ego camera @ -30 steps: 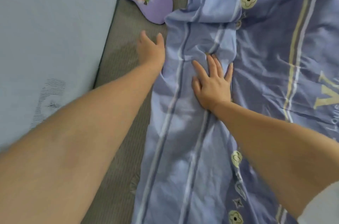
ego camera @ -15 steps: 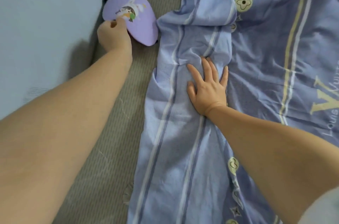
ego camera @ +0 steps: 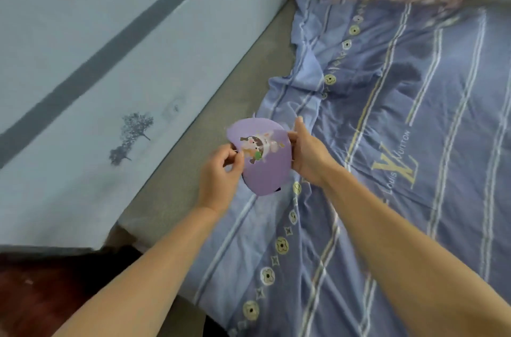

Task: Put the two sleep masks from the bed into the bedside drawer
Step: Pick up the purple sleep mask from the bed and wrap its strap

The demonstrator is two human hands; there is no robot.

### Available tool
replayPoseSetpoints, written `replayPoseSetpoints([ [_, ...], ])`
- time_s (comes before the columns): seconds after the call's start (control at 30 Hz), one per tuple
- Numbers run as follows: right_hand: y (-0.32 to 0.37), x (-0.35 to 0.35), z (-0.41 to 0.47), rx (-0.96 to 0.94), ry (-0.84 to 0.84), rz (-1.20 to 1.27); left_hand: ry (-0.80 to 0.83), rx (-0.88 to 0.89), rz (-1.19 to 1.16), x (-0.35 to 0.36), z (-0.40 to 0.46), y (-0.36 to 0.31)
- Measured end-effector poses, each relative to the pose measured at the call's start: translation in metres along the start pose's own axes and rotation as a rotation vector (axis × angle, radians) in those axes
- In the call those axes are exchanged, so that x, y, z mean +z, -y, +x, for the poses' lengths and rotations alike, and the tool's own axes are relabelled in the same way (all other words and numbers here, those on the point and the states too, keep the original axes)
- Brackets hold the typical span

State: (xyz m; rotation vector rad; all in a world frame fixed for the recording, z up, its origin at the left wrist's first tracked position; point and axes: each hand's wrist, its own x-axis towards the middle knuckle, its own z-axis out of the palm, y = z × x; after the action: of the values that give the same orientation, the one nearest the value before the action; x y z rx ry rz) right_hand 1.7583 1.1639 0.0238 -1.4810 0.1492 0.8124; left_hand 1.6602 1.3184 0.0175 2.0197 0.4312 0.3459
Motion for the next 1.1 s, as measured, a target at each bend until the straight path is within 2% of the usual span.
replayPoseSetpoints([
  [0.1,0.027,0.007,-0.079,-0.152,0.158,-0.307,-0.092,0.036,0.039,-0.026,-0.054,-0.042],
  [0.2,0.056,0.018,-0.140,-0.289,0.170,-0.533,-0.146,0.167,0.111,-0.055,-0.098,-0.085],
  [0.27,0.074,0.025,-0.178,-0.361,0.182,-0.585,-0.104,0.266,0.236,-0.077,-0.117,-0.112],
  [0.33,0.085,0.033,-0.213,-0.400,0.247,-0.586,0.021,0.351,0.380,-0.097,-0.132,-0.137],
  [0.4,0.088,0.042,-0.246,-0.483,0.256,-0.545,0.063,0.364,0.352,-0.117,-0.149,-0.163],
  [0.5,0.082,0.050,-0.293,-0.668,0.110,-0.443,0.076,0.315,0.138,-0.148,-0.181,-0.194],
  [0.53,0.079,0.052,-0.312,-0.664,0.129,-0.395,0.119,0.303,0.066,-0.159,-0.194,-0.201],
  [0.67,0.050,0.064,-0.390,-0.517,0.423,-0.263,0.302,0.268,-0.234,-0.196,-0.262,-0.225],
  [0.77,0.016,0.084,-0.441,-0.542,0.375,-0.053,0.409,0.176,-0.599,-0.211,-0.321,-0.223],
  [0.8,0.003,0.090,-0.456,-0.560,0.333,0.033,0.460,0.159,-0.605,-0.212,-0.343,-0.221],
  [0.9,-0.031,0.101,-0.497,-0.605,0.219,0.174,0.555,0.132,-0.411,-0.203,-0.401,-0.211],
  [1.03,-0.060,0.097,-0.540,-0.622,0.176,0.221,0.541,0.006,-0.422,-0.192,-0.458,-0.216],
  [1.1,-0.066,0.088,-0.556,-0.625,0.134,0.257,0.543,-0.059,-0.520,-0.191,-0.474,-0.222],
])
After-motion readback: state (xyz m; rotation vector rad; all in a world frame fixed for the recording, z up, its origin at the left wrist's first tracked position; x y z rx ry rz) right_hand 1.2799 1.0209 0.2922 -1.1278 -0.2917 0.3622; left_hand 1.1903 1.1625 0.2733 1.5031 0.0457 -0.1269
